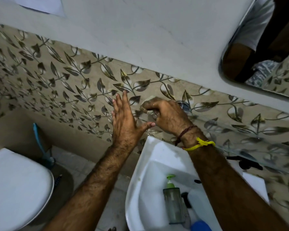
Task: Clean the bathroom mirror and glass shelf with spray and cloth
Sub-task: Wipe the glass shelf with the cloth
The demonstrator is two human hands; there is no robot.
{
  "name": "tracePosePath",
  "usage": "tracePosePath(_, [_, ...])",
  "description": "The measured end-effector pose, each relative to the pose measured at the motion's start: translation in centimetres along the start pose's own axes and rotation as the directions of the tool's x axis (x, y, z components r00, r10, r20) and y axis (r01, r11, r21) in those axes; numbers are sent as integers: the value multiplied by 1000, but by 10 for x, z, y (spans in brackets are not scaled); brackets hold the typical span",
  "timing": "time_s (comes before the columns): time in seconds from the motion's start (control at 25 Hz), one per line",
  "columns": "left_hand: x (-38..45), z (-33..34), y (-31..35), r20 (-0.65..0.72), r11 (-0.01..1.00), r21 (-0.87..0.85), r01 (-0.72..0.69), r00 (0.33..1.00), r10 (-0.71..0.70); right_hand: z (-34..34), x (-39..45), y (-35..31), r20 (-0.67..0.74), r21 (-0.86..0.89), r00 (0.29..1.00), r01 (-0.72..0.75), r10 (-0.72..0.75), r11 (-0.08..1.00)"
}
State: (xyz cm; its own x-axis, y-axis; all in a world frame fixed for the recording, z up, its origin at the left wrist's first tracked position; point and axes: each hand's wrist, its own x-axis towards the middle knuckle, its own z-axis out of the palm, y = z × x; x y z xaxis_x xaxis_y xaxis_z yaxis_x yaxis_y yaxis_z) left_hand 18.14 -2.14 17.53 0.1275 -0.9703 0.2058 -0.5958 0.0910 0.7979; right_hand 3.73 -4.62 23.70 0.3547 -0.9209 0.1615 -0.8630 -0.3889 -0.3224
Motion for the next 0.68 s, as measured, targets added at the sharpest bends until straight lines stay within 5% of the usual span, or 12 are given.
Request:
tracePosePath(0.2, [-1,3,1,-46,1000,26,-3,999,4,14,16,-15,-32,-331,995,-96,91,939])
tracePosePath(0.44, [-3,1,2,-47,999,34,-1,999,3,-5,-6,7,135,2,989,57,-57,998])
tracePosePath(0.68, [-7,5,-1,-71,999,18,-32,997,33,0,-11,-4,97,4,993,71,-71,997])
